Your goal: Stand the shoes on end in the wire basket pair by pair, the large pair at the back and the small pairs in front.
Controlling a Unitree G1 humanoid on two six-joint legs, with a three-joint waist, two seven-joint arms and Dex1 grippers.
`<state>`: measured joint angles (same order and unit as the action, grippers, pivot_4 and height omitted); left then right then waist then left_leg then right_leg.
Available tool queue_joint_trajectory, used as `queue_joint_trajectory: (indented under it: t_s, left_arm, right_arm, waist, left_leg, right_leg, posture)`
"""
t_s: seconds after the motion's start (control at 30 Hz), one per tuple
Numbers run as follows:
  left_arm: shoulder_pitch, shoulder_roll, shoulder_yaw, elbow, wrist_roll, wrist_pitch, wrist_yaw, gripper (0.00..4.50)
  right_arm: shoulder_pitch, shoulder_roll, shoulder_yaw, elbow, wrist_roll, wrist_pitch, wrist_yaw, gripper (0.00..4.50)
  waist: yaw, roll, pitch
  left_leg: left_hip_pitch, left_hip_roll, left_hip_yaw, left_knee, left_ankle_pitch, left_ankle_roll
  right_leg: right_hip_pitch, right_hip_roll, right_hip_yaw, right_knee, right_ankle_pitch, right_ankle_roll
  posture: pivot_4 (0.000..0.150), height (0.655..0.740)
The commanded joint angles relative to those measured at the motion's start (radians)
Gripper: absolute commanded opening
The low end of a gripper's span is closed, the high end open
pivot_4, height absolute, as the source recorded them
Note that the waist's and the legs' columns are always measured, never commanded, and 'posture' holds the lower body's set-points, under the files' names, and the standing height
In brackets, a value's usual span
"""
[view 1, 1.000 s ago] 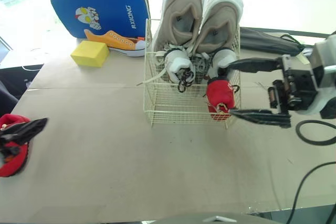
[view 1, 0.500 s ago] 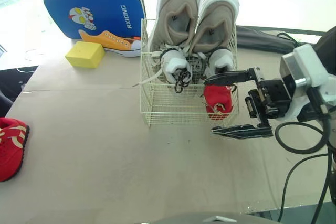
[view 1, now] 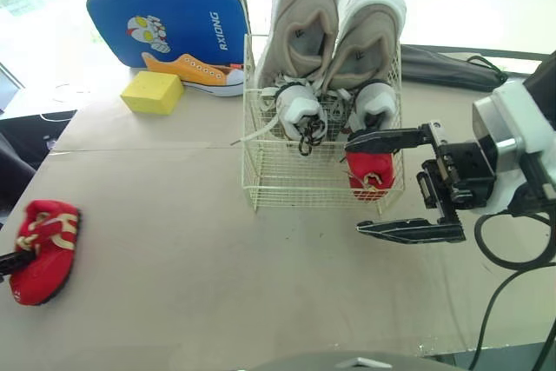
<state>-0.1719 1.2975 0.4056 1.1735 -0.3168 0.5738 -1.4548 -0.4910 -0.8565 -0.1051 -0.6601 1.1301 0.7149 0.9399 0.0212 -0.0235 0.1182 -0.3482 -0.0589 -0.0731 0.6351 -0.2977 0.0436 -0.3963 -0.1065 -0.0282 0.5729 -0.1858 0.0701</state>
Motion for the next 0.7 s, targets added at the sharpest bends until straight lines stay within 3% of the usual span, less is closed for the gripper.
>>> queue_joint_trajectory:
  t_s: [0.03,0.1,0.2,0.3,0.4,0.5,0.57,0.7]
  left_arm:
    - [0.207,-0.052,0.256,-0.545,-0.237,0.325,-0.076,0.04]
    - [0.27,-0.165,0.443,-0.952,-0.401,0.563,0.056,0.04]
    - [0.143,-0.342,0.537,-1.363,-0.635,0.766,0.329,0.04]
    - [-0.066,-0.55,0.469,-1.602,-0.847,0.741,0.645,0.04]
    - [-0.2,-0.747,0.353,-1.749,-0.927,0.634,0.936,0.04]
    - [-0.217,-0.86,0.193,-1.853,-0.819,0.498,1.019,0.04]
    - [-0.197,-0.926,0.077,-1.882,-0.669,0.348,1.036,0.04]
    - [-0.104,-0.939,-0.136,-1.818,-0.31,-0.06,0.918,0.04]
  right_arm:
    - [0.044,-0.002,-0.038,-0.015,-0.024,-0.024,-0.008,4.5]
    - [0.068,0.004,-0.045,-0.004,-0.032,-0.029,-0.012,4.5]
    - [0.1,0.008,-0.073,0.012,-0.073,-0.058,-0.019,4.5]
    - [0.177,-0.007,-0.133,-0.011,-0.107,-0.075,-0.038,4.5]
    - [0.274,-0.026,-0.215,-0.061,-0.125,-0.079,-0.075,4.5]
    - [0.384,-0.041,-0.306,-0.123,-0.129,-0.079,-0.099,4.5]
    - [0.447,-0.044,-0.359,-0.163,-0.12,-0.08,-0.111,4.5]
    - [0.512,-0.05,-0.428,-0.204,-0.086,-0.083,-0.133,4.5]
  waist:
    - [-0.003,-0.005,0.002]
    - [-0.005,-0.008,0.004]
    - [-0.004,-0.01,0.005]
    - [0.001,-0.007,0.006]
    - [0.0,-0.007,0.006]
    - [-0.007,-0.01,0.004]
    - [-0.007,-0.01,0.003]
    - [-0.001,-0.008,0.002]
  left_leg:
    - [0.0,0.001,-0.001,0.0,0.0,0.0]
    - [-0.002,0.004,-0.002,0.001,0.0,-0.001]
    - [-0.004,0.005,-0.005,0.002,0.0,-0.002]
    - [-0.001,0.005,-0.008,0.002,0.001,-0.004]
    - [0.003,0.006,-0.008,0.002,0.005,-0.01]
    - [0.003,0.006,-0.007,0.002,0.006,-0.013]
    - [0.004,0.006,-0.006,0.001,0.006,-0.013]
    - [0.004,0.005,-0.005,0.001,0.006,-0.012]
  right_leg:
    - [0.0,0.0,-0.001,0.0,0.0,0.0]
    - [0.0,-0.003,0.0,-0.001,-0.001,-0.002]
    - [0.0,-0.003,-0.002,-0.002,-0.001,-0.001]
    - [0.003,-0.002,-0.004,-0.002,0.0,0.003]
    - [0.007,0.0,-0.004,-0.001,0.001,0.001]
    - [0.008,0.002,-0.001,0.0,0.002,0.0]
    - [0.008,0.002,0.001,-0.002,0.002,0.0]
    - [0.01,0.003,0.002,-0.004,0.0,-0.005]
  posture:
    - [0.15,0.74]
    - [0.15,0.74]
    - [0.15,0.74]
    - [0.15,0.74]
    - [0.15,0.74]
    - [0.15,0.74]
    - [0.15,0.74]
    - [0.15,0.74]
